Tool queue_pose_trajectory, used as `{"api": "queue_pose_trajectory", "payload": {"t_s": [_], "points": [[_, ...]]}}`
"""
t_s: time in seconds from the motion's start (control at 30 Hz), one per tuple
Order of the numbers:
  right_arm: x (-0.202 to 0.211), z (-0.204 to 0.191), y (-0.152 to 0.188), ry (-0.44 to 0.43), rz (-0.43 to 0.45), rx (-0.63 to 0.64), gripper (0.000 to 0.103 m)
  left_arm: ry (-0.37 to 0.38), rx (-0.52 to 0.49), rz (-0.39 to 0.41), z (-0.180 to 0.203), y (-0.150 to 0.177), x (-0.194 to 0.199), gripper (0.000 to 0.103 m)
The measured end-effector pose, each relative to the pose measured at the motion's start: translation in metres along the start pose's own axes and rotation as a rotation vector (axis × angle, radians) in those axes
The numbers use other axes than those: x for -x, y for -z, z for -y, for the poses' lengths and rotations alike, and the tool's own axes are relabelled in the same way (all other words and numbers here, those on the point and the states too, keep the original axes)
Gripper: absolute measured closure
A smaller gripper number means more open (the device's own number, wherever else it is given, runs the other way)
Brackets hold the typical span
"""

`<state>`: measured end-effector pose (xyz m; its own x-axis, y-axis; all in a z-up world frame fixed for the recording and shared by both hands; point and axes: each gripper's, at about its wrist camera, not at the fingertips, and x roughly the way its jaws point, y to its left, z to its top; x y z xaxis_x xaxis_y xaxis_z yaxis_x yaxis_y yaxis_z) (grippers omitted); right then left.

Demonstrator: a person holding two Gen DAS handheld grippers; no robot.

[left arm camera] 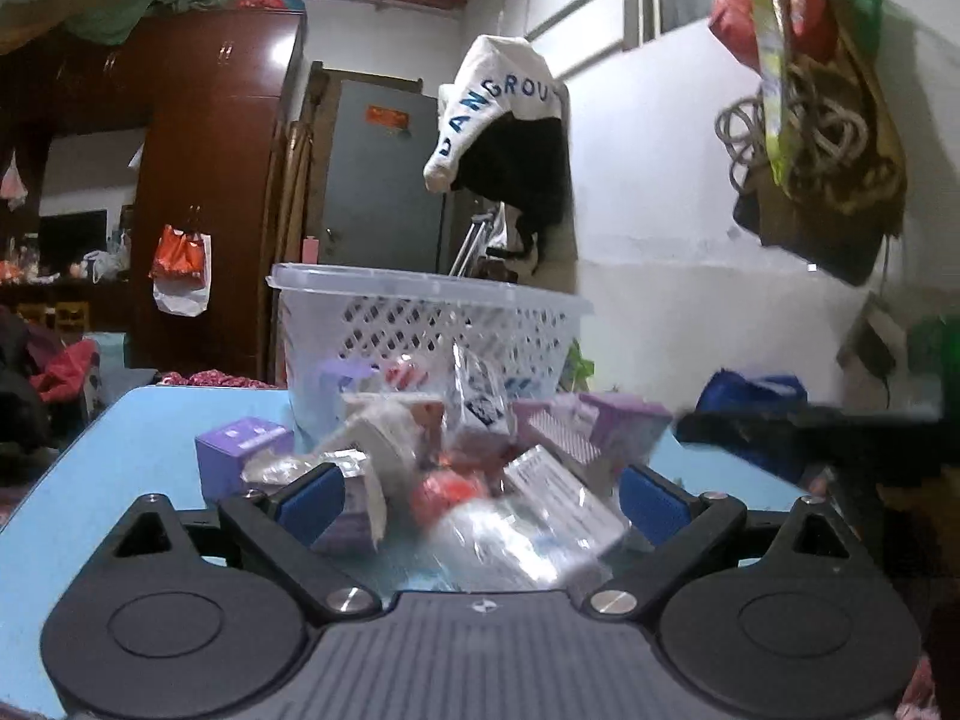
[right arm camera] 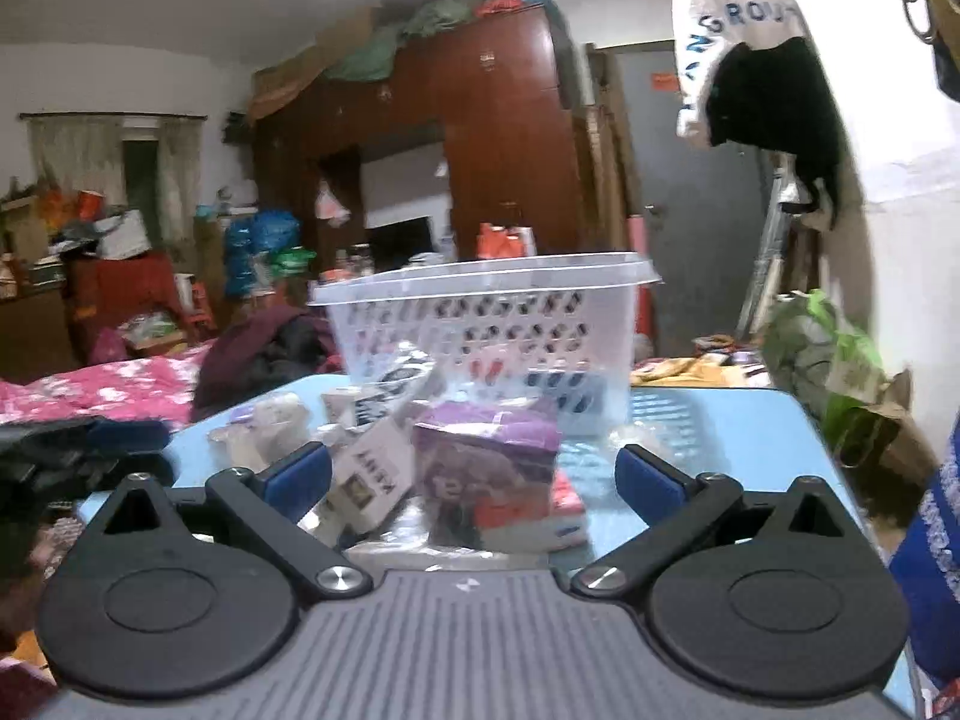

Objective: Organize objects
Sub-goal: 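Grasp the white wrapped roll with left tool while right tool grasps purple wrapped box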

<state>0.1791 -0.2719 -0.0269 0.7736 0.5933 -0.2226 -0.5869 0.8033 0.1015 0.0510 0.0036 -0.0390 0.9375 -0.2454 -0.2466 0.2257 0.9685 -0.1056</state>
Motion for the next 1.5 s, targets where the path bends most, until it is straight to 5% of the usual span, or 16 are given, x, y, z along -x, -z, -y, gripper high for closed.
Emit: {"api": "queue_pose_trajectory", "payload": {"t_s": [0.4, 0.67, 1.0, 1.5], "points": [[-0.046, 0.002, -0.002, 0.028, -0.092, -0.015, 0.004, 0.034, -0.043, -0.083, 0.007, 0.027, -0.016, 0.009], [-0.054, 0.006, -0.001, 0.004, -0.122, -0.023, 0.033, 0.045, -0.014, -0.112, 0.005, 0.035, -0.023, 0.024], [-0.047, 0.004, -0.002, -0.004, -0.072, -0.016, 0.033, 0.025, -0.017, -0.025, 0.001, 0.034, 0.002, 0.028], [-0.043, 0.006, -0.002, 0.003, -0.024, -0.028, 0.034, 0.015, 0.021, -0.019, -0.013, 0.033, 0.006, 0.028]]}}
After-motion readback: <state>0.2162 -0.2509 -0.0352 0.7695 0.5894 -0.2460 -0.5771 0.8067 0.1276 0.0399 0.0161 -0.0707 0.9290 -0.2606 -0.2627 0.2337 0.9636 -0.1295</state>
